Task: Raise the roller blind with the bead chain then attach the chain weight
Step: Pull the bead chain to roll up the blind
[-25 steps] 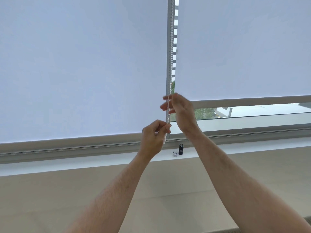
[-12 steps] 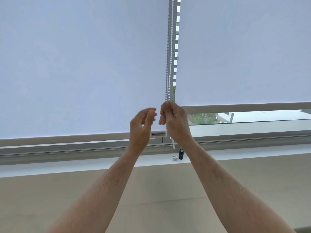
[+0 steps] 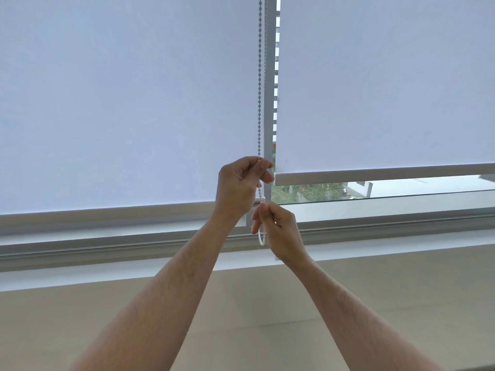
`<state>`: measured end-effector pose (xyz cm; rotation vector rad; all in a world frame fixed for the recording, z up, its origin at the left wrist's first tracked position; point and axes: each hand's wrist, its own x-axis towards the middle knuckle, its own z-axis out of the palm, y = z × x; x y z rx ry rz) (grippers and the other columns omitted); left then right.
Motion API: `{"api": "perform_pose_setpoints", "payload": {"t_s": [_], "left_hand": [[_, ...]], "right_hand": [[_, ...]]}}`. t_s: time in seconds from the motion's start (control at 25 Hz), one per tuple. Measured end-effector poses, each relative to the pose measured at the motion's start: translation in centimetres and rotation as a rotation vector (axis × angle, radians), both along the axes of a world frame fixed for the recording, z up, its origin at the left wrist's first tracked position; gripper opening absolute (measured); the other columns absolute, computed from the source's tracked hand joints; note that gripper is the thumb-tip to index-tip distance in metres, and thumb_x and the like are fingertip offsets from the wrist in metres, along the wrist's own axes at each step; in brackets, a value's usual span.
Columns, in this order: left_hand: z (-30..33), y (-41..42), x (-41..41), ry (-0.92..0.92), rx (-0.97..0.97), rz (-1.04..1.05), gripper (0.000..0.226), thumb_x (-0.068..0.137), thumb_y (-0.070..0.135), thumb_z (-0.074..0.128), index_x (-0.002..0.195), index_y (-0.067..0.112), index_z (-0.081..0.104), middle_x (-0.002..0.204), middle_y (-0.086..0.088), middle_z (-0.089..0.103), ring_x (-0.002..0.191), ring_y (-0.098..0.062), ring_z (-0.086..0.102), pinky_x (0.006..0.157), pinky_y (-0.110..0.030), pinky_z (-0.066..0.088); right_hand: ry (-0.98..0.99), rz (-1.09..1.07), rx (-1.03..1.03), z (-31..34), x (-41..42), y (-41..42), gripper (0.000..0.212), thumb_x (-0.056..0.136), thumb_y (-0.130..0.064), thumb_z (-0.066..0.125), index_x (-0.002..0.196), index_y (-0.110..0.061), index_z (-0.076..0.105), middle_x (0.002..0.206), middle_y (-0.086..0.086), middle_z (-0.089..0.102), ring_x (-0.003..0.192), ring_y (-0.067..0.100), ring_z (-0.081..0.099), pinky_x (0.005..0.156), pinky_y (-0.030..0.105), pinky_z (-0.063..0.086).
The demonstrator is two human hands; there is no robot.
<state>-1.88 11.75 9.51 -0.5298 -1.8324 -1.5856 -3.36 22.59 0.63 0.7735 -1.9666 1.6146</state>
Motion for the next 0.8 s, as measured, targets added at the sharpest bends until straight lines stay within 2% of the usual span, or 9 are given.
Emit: {"api": "perform_pose_setpoints", "payload": {"t_s": [0.08,0.16,0.24,0.36,0.44,0.56,0.64,0.72,0.8], "left_hand": [[-0.9,0.1,0.2,-0.012,0.008,0.004,0.018,0.092,0.017,0.064,0.080,0.025,0.074,0.062,0.008,0.073,0.060,-0.015,0.061,0.059,-0.030,0.050],[-2.2,0.3,0.3,-0.026,0.022,-0.026,0.017,0.092,0.012,0.064,0.081,0.019,0.074,0.063,0.007,0.073,0.062,-0.014,0.064,0.061,-0.029,0.053],[-3.6,0.5,0.5,-0.025,0.007,-0.037,0.017,0.092,0.007,0.063,0.082,0.014,0.074,0.062,0.010,0.073,0.063,-0.007,0.066,0.066,-0.028,0.053],[-5.2,0.4,0.5,-0.041,-0.012,-0.017,0.016,0.092,0.008,0.064,0.081,0.012,0.075,0.061,0.010,0.072,0.065,-0.009,0.066,0.072,-0.034,0.052],[-6.1,0.6,0.7,-0.094,0.000,-0.014,0.017,0.091,0.011,0.065,0.080,0.018,0.075,0.062,0.009,0.073,0.067,-0.010,0.067,0.074,-0.029,0.053],[-7.4,1.1,1.3,-0.153,0.003,-0.016,0.017,0.091,0.012,0.065,0.081,0.020,0.076,0.063,0.009,0.073,0.062,-0.010,0.063,0.064,-0.021,0.051],[-7.8,1.0,1.2,-0.164,-0.008,-0.015,0.014,0.091,0.012,0.066,0.083,0.015,0.077,0.064,0.006,0.074,0.058,-0.022,0.060,0.057,-0.032,0.051],[-7.9,0.7,1.0,-0.170,-0.043,-0.049,0.014,0.091,0.016,0.067,0.082,0.014,0.077,0.067,0.004,0.075,0.059,-0.037,0.060,0.060,-0.045,0.052],[-7.5,0.1,1.0,-0.161,-0.127,-0.065,0.023,0.090,0.035,0.065,0.081,0.018,0.078,0.074,0.004,0.077,0.070,-0.034,0.068,0.071,-0.046,0.054]], "right_hand": [[0.054,-0.073,-0.061,0.4,0.1,0.4,0.048,0.095,-0.064,0.032,0.075,-0.034,0.064,0.062,-0.007,0.069,0.060,0.009,0.066,0.058,0.026,0.049],[0.086,-0.132,-0.151,2.2,-0.1,0.5,0.054,0.092,-0.071,0.028,0.081,-0.035,0.067,0.065,-0.015,0.069,0.065,0.001,0.067,0.062,0.016,0.049],[0.081,-0.121,-0.223,4.9,-0.3,0.3,0.057,0.091,-0.072,0.030,0.088,-0.027,0.066,0.067,-0.019,0.068,0.064,0.002,0.067,0.063,0.021,0.055],[0.082,-0.093,-0.233,9.3,-0.8,-0.2,0.039,0.098,-0.055,0.040,0.094,-0.024,0.064,0.068,-0.011,0.067,0.064,0.007,0.064,0.064,0.022,0.050],[0.063,0.022,-0.269,12.1,-1.0,-0.4,0.029,0.102,-0.037,0.044,0.097,-0.019,0.065,0.066,-0.005,0.067,0.057,0.010,0.061,0.060,0.022,0.047],[0.053,0.160,-0.290,14.2,-1.1,-0.9,0.034,0.104,-0.030,0.041,0.087,-0.015,0.066,0.048,-0.007,0.053,0.042,0.011,0.046,0.047,0.022,0.038],[0.034,0.212,-0.302,14.0,-0.9,-1.2,0.037,0.105,-0.029,0.040,0.076,-0.018,0.062,0.044,-0.010,0.039,0.040,0.012,0.032,0.043,0.026,0.026],[0.032,0.166,-0.314,13.4,-0.6,-1.3,0.039,0.104,-0.029,0.040,0.069,-0.023,0.056,0.046,-0.011,0.034,0.041,0.012,0.027,0.044,0.028,0.022],[0.065,0.054,-0.298,12.9,-0.4,-1.1,0.040,0.103,-0.031,0.041,0.065,-0.030,0.054,0.047,-0.008,0.034,0.044,0.013,0.029,0.045,0.026,0.026]]}}
